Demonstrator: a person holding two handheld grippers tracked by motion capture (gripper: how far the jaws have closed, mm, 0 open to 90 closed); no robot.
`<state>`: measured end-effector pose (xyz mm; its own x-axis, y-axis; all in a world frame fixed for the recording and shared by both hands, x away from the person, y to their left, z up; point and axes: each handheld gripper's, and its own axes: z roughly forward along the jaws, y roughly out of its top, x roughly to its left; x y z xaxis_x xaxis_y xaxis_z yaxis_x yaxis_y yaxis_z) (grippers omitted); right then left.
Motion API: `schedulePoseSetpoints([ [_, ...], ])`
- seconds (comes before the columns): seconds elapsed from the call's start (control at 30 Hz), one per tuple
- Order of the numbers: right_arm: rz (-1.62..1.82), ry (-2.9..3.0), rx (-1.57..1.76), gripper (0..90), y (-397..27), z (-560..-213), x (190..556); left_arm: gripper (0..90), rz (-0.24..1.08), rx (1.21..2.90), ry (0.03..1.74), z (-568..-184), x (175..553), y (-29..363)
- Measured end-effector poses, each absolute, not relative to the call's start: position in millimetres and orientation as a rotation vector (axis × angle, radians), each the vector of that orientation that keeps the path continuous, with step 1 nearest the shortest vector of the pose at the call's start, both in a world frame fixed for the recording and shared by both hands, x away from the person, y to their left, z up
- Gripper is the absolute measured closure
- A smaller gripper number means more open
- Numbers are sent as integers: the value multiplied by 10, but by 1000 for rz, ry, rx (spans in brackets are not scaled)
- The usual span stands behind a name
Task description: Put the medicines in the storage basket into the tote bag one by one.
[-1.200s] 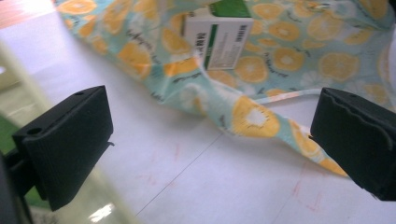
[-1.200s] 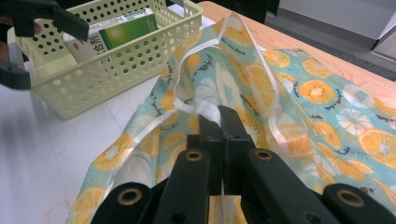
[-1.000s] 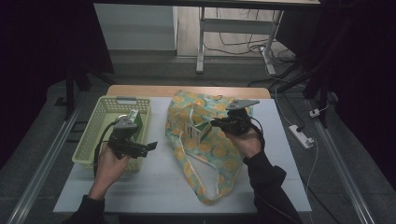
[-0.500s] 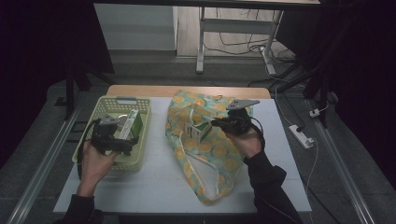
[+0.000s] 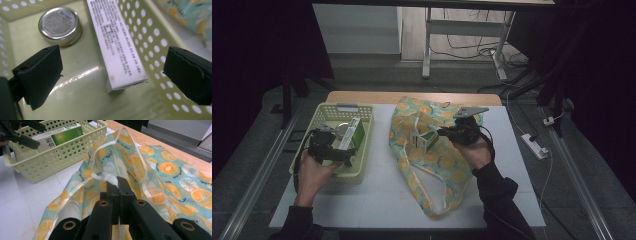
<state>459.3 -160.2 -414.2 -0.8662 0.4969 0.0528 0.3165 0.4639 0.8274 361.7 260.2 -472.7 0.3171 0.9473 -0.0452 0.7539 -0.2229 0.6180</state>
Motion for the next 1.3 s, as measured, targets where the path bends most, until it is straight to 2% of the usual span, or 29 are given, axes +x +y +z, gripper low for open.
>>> schedulePoseSetpoints([
  [0.27,1361,2519,706,897,-1593,-4145,4589,272,453,2082,1501,-4741,3634,2582],
  [0.5,1358,2521,704,897,-1589,-4149,4592,423,432,2088,1509,-4746,3647,2583],
  [0.67,1358,2521,706,897,-1589,-4147,4592,472,417,2093,1513,-4747,3659,2578],
  [0.93,1358,2522,706,897,-1591,-4145,4593,601,422,2096,1540,-4747,3674,2578],
  [1.3,1360,2515,705,897,-1599,-4137,4591,618,411,2050,1538,-4696,3634,2692],
])
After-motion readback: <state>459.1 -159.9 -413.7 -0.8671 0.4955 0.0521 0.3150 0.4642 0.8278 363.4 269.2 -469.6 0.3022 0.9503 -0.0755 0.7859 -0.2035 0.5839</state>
